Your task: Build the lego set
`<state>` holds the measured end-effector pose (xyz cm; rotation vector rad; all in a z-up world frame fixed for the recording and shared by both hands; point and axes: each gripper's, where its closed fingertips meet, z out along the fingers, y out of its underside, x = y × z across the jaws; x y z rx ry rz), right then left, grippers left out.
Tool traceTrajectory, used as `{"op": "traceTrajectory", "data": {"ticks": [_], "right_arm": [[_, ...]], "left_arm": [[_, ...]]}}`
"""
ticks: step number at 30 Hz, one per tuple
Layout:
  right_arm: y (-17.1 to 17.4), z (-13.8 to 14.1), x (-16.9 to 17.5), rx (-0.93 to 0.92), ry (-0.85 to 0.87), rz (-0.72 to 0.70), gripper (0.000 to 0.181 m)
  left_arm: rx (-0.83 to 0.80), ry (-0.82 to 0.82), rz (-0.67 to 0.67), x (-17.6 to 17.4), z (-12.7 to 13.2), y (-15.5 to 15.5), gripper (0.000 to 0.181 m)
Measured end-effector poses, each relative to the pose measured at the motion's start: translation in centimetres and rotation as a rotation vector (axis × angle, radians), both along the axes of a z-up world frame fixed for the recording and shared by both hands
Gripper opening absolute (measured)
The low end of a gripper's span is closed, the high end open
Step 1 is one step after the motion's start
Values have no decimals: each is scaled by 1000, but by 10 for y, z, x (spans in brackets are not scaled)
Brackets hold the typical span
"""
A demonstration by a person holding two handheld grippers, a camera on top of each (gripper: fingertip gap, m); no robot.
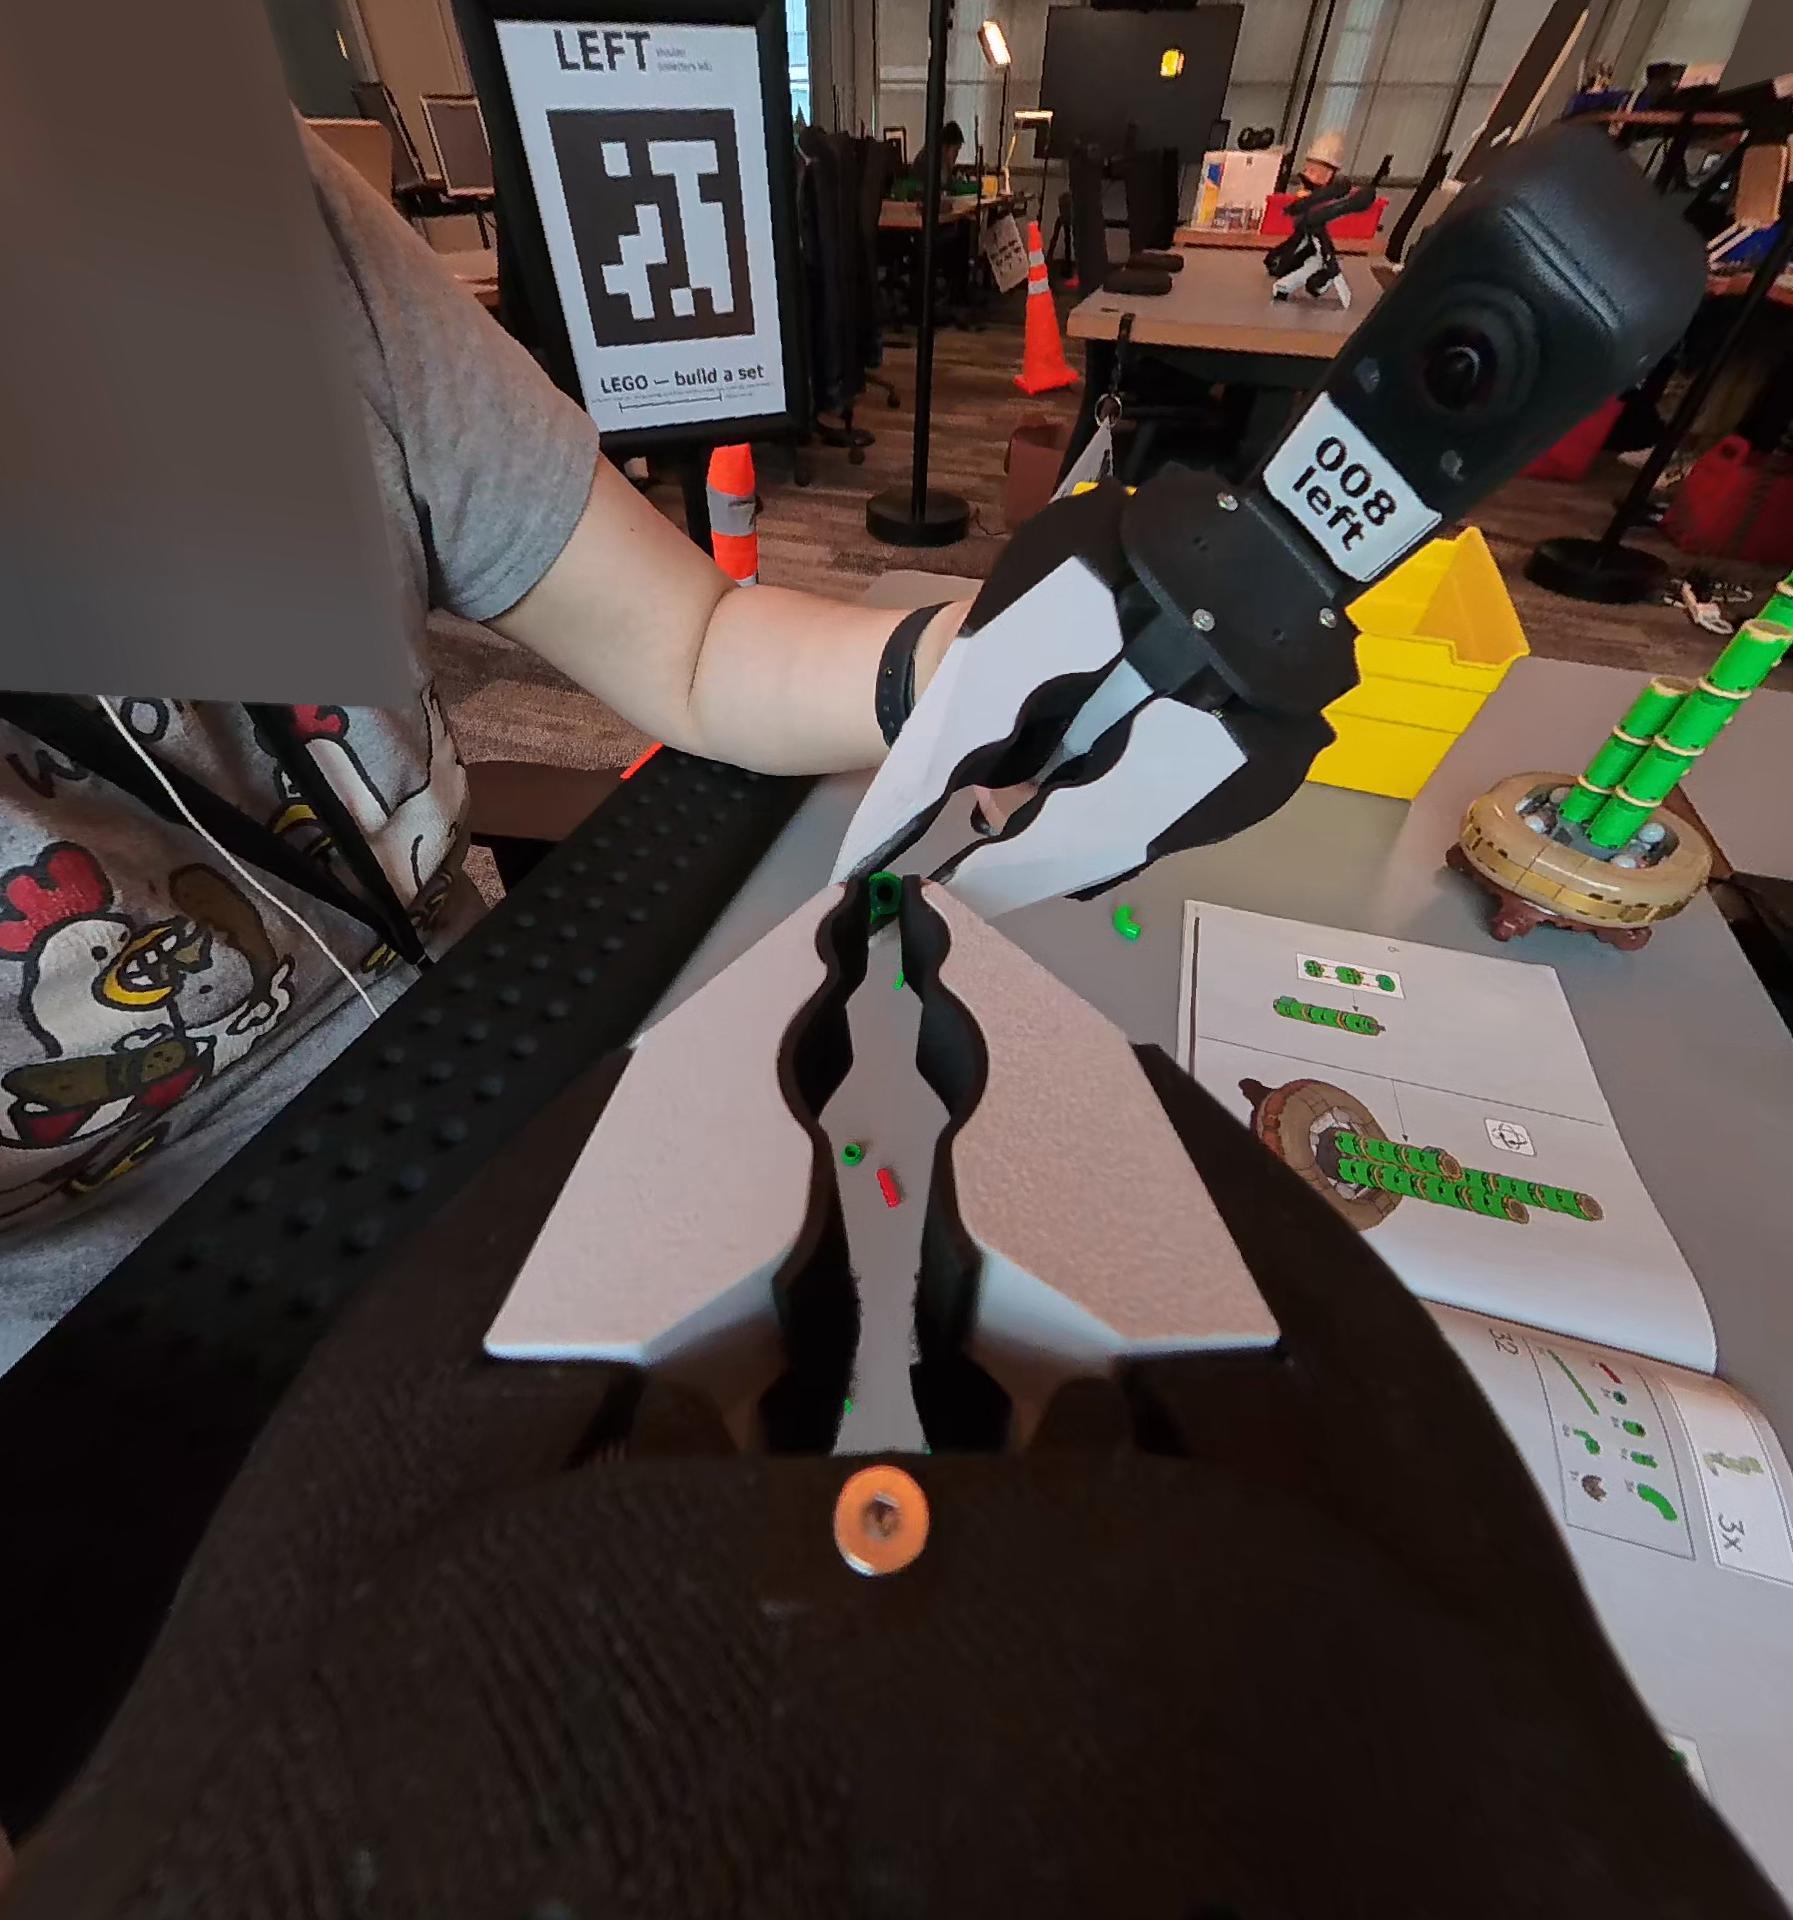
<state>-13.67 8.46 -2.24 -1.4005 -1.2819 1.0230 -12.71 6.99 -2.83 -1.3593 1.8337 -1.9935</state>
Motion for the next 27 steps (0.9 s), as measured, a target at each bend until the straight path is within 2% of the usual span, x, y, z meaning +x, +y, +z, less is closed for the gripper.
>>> {"op": "traceTrajectory", "data": {"ticks": [24,27], "right_arm": [[2,5,-3,72,48,-13,4],[3,15,-3,59,81,-19,5]], "left_arm": [[-69,-12,-4,-1,7,2,3],[-130,-39,-20,-3,16,2,4]]}}
